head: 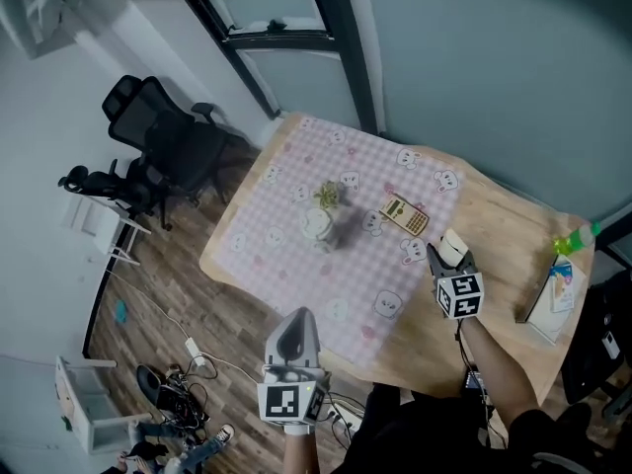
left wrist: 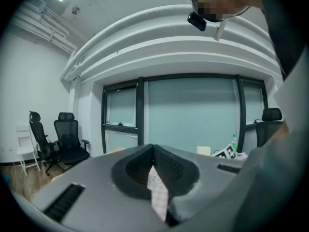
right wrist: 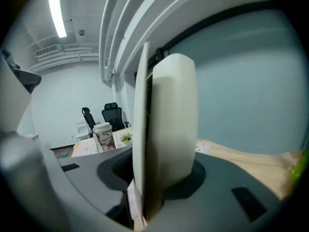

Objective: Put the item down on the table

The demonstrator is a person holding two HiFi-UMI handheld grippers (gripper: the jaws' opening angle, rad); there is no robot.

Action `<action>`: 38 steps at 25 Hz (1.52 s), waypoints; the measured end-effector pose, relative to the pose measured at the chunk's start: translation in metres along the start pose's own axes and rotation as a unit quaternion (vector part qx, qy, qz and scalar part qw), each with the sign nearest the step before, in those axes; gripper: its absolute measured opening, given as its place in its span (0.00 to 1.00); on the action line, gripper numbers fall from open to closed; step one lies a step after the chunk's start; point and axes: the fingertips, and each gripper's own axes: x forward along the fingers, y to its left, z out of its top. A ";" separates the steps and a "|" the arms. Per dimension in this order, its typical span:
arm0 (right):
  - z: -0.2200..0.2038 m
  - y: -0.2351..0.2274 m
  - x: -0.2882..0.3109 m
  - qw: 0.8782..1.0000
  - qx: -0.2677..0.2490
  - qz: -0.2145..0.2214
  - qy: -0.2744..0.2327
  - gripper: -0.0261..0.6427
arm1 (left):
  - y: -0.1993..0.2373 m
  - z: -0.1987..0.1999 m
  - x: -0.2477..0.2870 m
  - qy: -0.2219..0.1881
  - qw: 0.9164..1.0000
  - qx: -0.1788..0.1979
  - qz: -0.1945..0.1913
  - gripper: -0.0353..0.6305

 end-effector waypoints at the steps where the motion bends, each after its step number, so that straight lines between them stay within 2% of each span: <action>1: -0.018 -0.005 0.016 1.000 0.015 -0.006 0.014 0.27 | 0.000 -0.003 0.000 0.009 1.000 0.006 0.000 0.05; 3: -0.051 -0.017 0.041 0.998 0.043 -0.021 0.041 0.27 | 0.000 -0.007 0.001 0.021 1.000 0.017 0.001 0.05; 6: -0.084 -0.025 0.061 0.996 0.039 -0.037 0.068 0.27 | 0.001 -0.015 -0.002 0.036 0.999 0.022 0.007 0.05; 10: -0.088 -0.018 0.072 0.997 0.029 -0.031 0.062 0.27 | 0.005 -0.024 -0.003 0.059 0.998 0.023 0.014 0.05; 15: -0.089 -0.016 0.082 0.997 0.020 -0.022 0.065 0.26 | -0.004 -0.024 0.004 0.060 0.998 0.022 0.005 0.05; 17: -0.089 -0.013 0.084 0.997 -0.002 -0.024 0.074 0.26 | -0.006 -0.025 0.005 0.061 0.998 0.024 0.000 0.05; 19: -0.088 -0.013 0.086 0.991 -0.086 -0.042 0.094 0.26 | -0.008 -0.026 0.007 0.061 0.998 0.026 -0.002 0.05; 20: -0.089 -0.013 0.088 0.982 -0.149 -0.053 0.107 0.26 | -0.008 -0.027 0.007 0.062 0.998 0.026 -0.003 0.05; 21: -0.093 -0.012 0.090 0.967 -0.216 -0.062 0.122 0.26 | -0.008 -0.028 0.007 0.063 0.998 0.026 -0.004 0.05; 22: -0.098 -0.011 0.090 0.946 -0.283 -0.069 0.139 0.26 | -0.008 -0.030 0.006 0.065 0.998 0.025 -0.004 0.05; 23: -0.103 -0.009 0.091 0.920 -0.353 -0.074 0.155 0.26 | -0.008 -0.032 0.005 0.067 0.997 0.023 -0.005 0.05; 24: -0.107 -0.008 0.092 0.886 -0.426 -0.080 0.166 0.26 | -0.008 -0.034 0.004 0.069 0.997 0.022 -0.006 0.05; 26: -0.110 -0.002 0.095 0.802 -0.566 -0.082 0.170 0.26 | -0.009 -0.035 0.004 0.071 0.997 0.022 -0.008 0.05; 27: -0.113 0.003 0.097 0.765 -0.618 -0.071 0.167 0.26 | -0.010 -0.036 0.004 0.071 0.997 0.022 -0.010 0.05; 28: -0.116 0.010 0.100 0.737 -0.654 -0.057 0.163 0.26 | -0.011 -0.036 0.003 0.072 0.997 0.022 -0.012 0.05; 29: -0.121 0.017 0.104 0.727 -0.667 -0.041 0.158 0.26 | -0.011 -0.037 0.003 0.074 0.997 0.023 -0.013 0.05; 31: -0.133 0.032 0.109 0.748 -0.647 -0.007 0.149 0.26 | -0.010 -0.041 0.000 0.080 0.996 0.022 -0.013 0.05; 32: -0.137 0.034 0.110 0.753 -0.641 -0.001 0.148 0.26 | -0.010 -0.043 -0.001 0.082 0.996 0.021 -0.012 0.05; 35: -0.138 0.036 0.112 0.753 -0.642 0.000 0.143 0.26 | -0.009 -0.044 -0.004 0.084 0.996 0.019 -0.010 0.05; 38: -0.130 0.028 0.108 0.721 -0.674 -0.019 0.156 0.26 | -0.008 -0.043 -0.005 0.084 0.996 0.020 -0.011 0.05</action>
